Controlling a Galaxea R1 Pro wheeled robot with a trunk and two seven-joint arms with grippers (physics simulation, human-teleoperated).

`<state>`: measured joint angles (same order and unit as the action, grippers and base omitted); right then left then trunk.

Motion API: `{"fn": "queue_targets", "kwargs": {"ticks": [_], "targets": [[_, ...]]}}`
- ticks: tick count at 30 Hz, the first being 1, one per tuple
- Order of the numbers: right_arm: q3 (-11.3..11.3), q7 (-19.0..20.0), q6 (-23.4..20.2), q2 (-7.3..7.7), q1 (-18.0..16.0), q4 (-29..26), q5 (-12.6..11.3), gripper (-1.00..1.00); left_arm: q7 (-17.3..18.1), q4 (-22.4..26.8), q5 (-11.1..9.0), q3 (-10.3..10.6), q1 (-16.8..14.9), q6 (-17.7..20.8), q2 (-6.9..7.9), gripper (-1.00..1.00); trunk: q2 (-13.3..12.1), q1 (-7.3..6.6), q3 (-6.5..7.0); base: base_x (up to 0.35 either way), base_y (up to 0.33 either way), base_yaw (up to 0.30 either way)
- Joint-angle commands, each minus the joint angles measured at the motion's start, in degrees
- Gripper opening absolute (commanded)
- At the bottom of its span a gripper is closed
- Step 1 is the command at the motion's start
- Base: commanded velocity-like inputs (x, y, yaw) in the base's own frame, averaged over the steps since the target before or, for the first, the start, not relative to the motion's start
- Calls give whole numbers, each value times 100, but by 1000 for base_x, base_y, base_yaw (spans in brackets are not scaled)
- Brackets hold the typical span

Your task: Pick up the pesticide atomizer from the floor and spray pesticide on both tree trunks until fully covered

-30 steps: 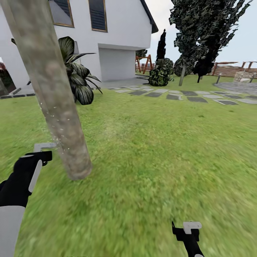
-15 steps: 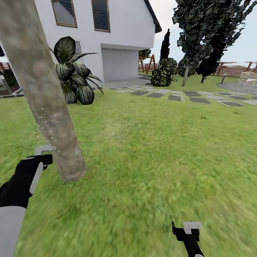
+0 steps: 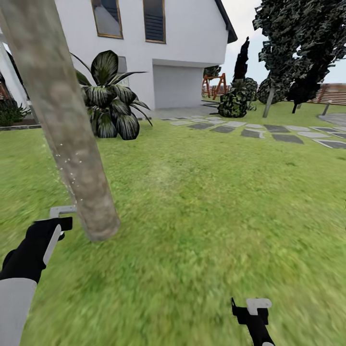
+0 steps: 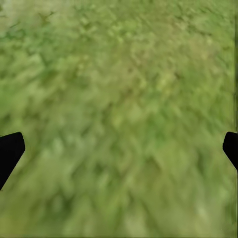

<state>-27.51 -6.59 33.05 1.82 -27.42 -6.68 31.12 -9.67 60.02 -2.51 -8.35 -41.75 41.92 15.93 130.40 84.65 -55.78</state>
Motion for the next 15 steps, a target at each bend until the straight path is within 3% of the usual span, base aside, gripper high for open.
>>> {"fn": "queue_targets", "kwargs": {"ticks": [1,11,15], "targets": [[0,0,0,2,0,0,0,100,0,1,5,2,0,1,-2,-100,0,0,0,11,-271,5],[0,0,0,3,0,0,0,100,0,-98,3,-5,0,-17,-2,-100,0,0,0,31,-272,1],[0,0,0,3,0,0,0,100,0,-1031,14,-9,0,-902,3,-100,0,0,0,157,-244,9]]}}
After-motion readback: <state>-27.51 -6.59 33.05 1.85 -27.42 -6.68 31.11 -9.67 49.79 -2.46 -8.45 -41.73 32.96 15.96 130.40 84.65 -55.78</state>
